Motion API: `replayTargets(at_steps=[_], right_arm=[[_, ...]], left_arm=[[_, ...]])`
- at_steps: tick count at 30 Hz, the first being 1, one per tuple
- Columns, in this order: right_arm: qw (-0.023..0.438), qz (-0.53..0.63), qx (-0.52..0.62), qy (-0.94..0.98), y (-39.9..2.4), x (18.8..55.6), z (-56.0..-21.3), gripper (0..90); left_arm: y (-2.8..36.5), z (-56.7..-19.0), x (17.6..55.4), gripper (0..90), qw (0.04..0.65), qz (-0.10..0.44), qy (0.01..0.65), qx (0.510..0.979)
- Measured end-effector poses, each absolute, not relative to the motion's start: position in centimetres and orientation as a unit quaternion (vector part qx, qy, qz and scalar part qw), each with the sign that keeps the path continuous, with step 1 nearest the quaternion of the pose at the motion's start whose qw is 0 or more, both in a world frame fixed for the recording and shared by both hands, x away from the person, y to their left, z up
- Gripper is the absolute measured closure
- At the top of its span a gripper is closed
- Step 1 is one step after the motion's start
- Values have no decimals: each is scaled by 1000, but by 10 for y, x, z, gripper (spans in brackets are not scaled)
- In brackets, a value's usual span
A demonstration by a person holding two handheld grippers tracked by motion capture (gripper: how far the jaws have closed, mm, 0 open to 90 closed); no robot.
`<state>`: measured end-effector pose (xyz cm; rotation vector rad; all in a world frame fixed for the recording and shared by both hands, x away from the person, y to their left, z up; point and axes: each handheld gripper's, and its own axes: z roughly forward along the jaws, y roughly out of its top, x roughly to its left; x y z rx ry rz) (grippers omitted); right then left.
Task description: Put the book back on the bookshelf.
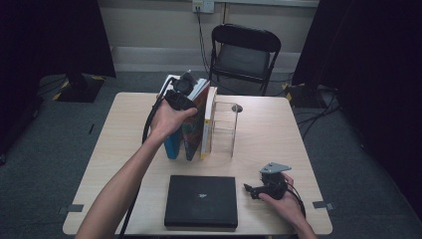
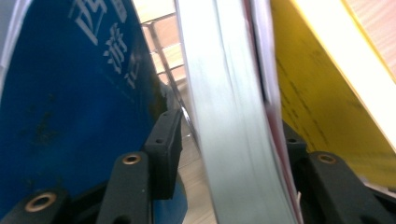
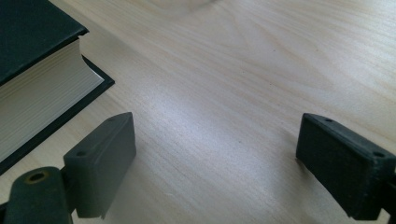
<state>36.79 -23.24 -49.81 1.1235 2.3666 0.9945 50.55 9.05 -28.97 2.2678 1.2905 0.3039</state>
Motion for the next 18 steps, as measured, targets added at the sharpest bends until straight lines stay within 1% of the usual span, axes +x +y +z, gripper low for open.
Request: replayTargets(at_steps=[2,5,7,11,13,16,18], right_arm=[[169,350,395,832,-232,368,-498,118],[169,350,396,832,-232,368,-498,118],[169,349,397,832,-232,368,-498,118],[170,349,397,832,-232,368,-498,118],[170,350,397,831,-232,368,-498,118],[170,350,396,832,-232,368,-498,118],[170,350,396,832,-232,368,-498,118]], left_arm=[[92,-290,500,507,269,127,467,832],[93,-291,493,506,274,125,460,835],[94,-290,487,530,275,132,446,841],[95,-289,478,536,280,145,440,841],[98,-290,472,542,296,151,436,836],[101,-295,460,544,316,152,430,832],[102,-301,456,546,319,143,425,835]])
